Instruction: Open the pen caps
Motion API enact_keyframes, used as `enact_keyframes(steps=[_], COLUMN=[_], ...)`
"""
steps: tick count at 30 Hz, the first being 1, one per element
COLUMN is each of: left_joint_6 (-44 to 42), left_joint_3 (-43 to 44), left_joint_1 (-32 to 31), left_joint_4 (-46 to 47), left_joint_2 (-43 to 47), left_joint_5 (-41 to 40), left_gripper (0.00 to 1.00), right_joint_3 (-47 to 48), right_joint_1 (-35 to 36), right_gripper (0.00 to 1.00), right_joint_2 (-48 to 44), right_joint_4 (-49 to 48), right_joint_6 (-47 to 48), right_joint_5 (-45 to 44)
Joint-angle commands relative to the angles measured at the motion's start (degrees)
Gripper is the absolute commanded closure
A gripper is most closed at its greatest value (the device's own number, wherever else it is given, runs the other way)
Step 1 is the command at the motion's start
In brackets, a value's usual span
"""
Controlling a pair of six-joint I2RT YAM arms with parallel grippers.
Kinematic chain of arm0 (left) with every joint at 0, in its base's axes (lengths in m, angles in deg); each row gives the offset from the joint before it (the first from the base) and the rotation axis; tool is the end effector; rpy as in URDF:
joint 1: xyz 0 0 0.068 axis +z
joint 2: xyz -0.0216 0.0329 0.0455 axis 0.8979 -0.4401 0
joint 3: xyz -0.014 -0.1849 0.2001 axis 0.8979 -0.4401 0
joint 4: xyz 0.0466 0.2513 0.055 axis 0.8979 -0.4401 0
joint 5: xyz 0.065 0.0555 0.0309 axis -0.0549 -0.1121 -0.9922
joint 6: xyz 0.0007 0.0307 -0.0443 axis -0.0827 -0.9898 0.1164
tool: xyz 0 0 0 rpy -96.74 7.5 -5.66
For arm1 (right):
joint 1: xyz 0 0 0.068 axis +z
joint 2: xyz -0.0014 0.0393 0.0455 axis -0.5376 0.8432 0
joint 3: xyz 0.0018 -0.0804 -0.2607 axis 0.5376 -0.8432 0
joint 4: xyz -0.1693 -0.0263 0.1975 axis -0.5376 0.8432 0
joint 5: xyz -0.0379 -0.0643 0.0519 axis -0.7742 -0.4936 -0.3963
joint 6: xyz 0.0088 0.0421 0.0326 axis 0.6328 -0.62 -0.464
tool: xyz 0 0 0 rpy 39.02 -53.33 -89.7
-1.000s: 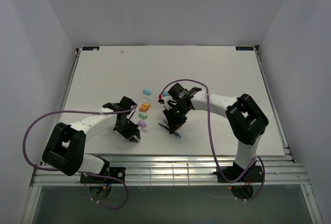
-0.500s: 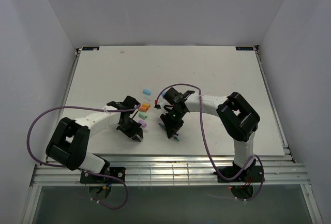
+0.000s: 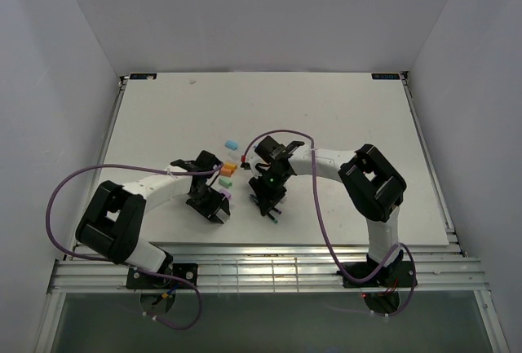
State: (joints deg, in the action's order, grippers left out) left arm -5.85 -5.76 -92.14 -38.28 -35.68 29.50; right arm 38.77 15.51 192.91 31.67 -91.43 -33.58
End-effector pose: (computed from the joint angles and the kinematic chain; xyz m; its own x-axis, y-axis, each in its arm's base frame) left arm 0.1946 -0.1105 0.1457 -0.6317 -0.7640 0.1317 -0.7750 0.6269 -0.0804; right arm 0.2411 0.2917 0.1479 -0.6750 -0.6827 -0.2797 -0.7233 0.5375 0.4336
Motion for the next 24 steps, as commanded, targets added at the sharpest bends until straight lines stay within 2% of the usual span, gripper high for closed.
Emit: enact_keyframes(steps=[1,10,24], left_joint_6=[5.79,5.79,5.52], left_joint_3=[-0.95,-1.57,0.54], left_joint_1=[-0.14,-0.14,-0.14], left_joint_4=[0.59,0.68,-3.27], left_joint_2=[1.29,3.23,12.72], left_joint_5=[-1.46,-1.20,-4.54], left_gripper=[0.52,0.47,0.38], right_joint_3=[0.20,0.72,4.68], right_joint_1=[0.22,0.31,0.40], right_gripper=[0.73,0.66,0.59], right_joint_2=[1.64,0.58,-6.35], right_joint_4=[-0.43,0.36,4.23], right_joint_6=[0.79,0.79,-1.58], right_joint_5=[-4.35,-6.03,-10.68])
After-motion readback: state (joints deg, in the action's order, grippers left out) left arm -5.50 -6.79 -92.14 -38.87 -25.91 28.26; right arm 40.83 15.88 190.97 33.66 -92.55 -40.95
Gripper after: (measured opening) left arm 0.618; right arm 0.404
